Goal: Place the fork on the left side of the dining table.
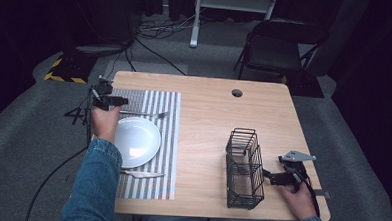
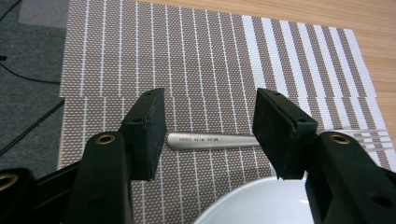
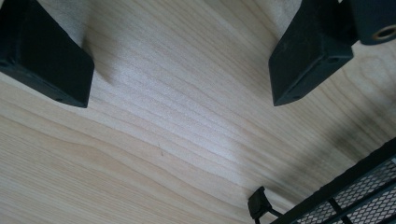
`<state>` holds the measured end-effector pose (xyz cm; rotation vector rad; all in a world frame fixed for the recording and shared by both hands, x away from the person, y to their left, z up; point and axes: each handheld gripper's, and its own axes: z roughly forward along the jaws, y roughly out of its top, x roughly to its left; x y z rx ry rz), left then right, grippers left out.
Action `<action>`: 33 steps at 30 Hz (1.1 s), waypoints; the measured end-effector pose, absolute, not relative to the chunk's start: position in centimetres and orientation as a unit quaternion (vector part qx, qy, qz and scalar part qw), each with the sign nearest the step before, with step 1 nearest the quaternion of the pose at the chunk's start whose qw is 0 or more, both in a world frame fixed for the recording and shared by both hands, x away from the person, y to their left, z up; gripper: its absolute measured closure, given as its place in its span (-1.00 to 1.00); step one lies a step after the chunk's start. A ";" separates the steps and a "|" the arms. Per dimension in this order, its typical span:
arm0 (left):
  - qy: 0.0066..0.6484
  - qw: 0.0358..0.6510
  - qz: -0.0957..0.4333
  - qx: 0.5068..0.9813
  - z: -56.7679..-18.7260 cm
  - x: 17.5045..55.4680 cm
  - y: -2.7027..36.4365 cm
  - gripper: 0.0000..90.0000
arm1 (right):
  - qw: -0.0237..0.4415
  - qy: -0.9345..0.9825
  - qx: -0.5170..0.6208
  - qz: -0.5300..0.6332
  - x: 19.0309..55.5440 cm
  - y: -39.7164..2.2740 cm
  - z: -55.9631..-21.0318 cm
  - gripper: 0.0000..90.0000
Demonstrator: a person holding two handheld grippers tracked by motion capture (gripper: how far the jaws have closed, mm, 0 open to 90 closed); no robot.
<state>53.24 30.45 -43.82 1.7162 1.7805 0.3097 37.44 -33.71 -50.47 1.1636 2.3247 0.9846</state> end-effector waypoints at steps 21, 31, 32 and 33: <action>0.604 0.378 0.155 0.685 -37.9 46.5 29.6 -0.02 | 0.179 0.823 0.412 0.349 37.4 -33.7 -50.5 -0.85; 0.546 0.410 0.161 0.712 -35.2 42.7 27.9 -0.03 | 0.179 0.823 0.411 0.349 37.4 -33.7 -50.5 -0.85; 0.541 0.411 0.161 0.716 -35.0 42.4 27.8 -0.03 | 0.179 0.823 0.411 0.349 37.4 -33.7 -50.5 -0.85; 0.533 0.413 0.161 0.721 -34.8 41.9 27.5 -0.03 | 0.179 0.823 0.411 0.349 37.4 -33.7 -50.5 -0.85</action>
